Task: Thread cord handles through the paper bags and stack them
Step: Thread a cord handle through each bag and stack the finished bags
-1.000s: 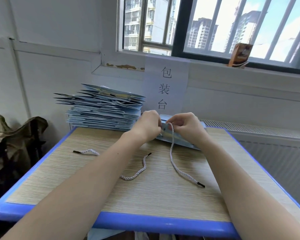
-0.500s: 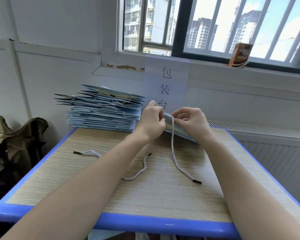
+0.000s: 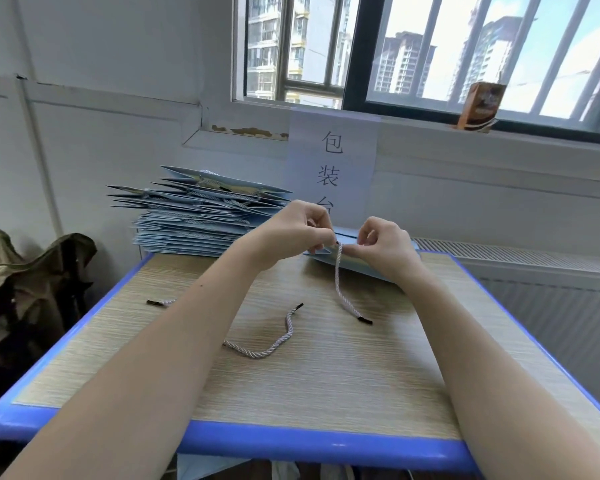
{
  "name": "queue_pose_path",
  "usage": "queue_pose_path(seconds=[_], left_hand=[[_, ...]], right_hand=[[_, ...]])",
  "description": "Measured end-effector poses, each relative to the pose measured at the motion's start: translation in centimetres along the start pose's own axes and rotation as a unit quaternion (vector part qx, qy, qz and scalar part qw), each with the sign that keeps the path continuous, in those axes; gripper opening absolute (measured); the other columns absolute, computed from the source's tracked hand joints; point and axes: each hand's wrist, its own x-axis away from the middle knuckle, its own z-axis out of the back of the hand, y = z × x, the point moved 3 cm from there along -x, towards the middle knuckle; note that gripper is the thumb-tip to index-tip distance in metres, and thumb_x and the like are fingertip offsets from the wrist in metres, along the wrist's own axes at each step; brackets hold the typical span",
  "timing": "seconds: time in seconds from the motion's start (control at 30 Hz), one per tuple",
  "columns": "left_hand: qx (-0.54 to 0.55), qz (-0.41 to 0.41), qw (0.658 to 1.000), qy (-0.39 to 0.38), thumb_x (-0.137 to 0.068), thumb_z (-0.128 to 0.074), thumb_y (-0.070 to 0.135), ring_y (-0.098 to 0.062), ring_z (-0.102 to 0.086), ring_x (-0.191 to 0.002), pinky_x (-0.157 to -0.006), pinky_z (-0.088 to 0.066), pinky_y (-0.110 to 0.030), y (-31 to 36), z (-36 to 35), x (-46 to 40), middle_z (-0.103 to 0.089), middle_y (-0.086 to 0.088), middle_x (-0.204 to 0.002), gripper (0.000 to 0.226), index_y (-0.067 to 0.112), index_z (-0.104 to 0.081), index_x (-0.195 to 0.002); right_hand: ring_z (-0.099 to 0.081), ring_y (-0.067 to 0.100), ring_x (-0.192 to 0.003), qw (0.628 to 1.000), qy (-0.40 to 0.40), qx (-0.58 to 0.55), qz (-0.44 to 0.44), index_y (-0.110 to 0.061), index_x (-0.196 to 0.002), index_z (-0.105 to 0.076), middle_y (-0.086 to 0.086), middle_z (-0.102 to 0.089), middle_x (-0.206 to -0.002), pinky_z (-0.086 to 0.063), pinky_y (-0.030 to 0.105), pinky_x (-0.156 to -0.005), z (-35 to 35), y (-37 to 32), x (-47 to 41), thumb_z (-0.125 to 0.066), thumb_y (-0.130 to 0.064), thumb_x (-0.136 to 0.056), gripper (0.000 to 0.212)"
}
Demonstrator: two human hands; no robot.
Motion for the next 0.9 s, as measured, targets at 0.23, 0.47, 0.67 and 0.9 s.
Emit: queue_pose_path(seconds=[0.23,0.47,0.67,0.9], left_hand=[[-0.223,0.026,0.974,0.022,-0.083,-0.065,0.009,-0.013,-0.05,-0.064,-0.058,-0.04,-0.023,-1.9,-0.1,-0.7,-0.058,-0.002,-0.072,0.01,0.01,-0.065,-0.074],[-0.289,0.044,0.956,-0.006,-0.08,-0.063,0.006,-0.02,-0.059,-0.071,-0.059,-0.046,-0.026,-3.3,-0.8,-1.2,-0.063,-0.003,-0.078,0.013,0.016,-0.066,-0.072],[-0.284,0.021,0.959,0.003,-0.082,-0.075,0.024,-0.015,-0.053,-0.076,-0.063,-0.041,-0.028,-3.6,-1.1,-1.6,-0.05,0.007,-0.083,0.021,0.014,-0.062,-0.094],[-0.259,-0.035,0.964,0.054,-0.095,-0.049,0.009,-0.019,-0.05,-0.093,-0.082,-0.041,-0.028,-4.3,-2.4,-2.4,-0.051,0.001,-0.102,0.018,0.016,-0.06,-0.107]], right_hand=[[-0.061,0.016,-0.066,0.987,-0.136,0.086,-0.024,-0.019,-0.079,-0.066,0.004,-0.074,-0.08,-0.045,0.026,-0.056,0.2,0.4,0.4,-0.066,-0.033,-0.093,0.02],[-0.056,0.016,-0.041,0.968,-0.227,0.051,-0.099,0.0,-0.079,-0.069,0.006,-0.069,-0.056,-0.042,0.021,-0.043,-1.4,-1.1,1.8,-0.058,-0.053,-0.096,0.057],[-0.059,0.011,-0.04,0.981,-0.174,0.058,-0.069,-0.004,-0.074,-0.065,0.003,-0.07,-0.057,-0.041,0.019,-0.041,-1.3,-1.1,1.4,-0.057,-0.014,-0.093,0.023],[-0.059,0.018,-0.053,0.959,-0.274,0.034,-0.056,-0.015,-0.097,-0.066,0.003,-0.072,-0.071,-0.048,0.028,-0.053,-1.1,-0.6,1.6,-0.079,-0.03,-0.085,0.024]])
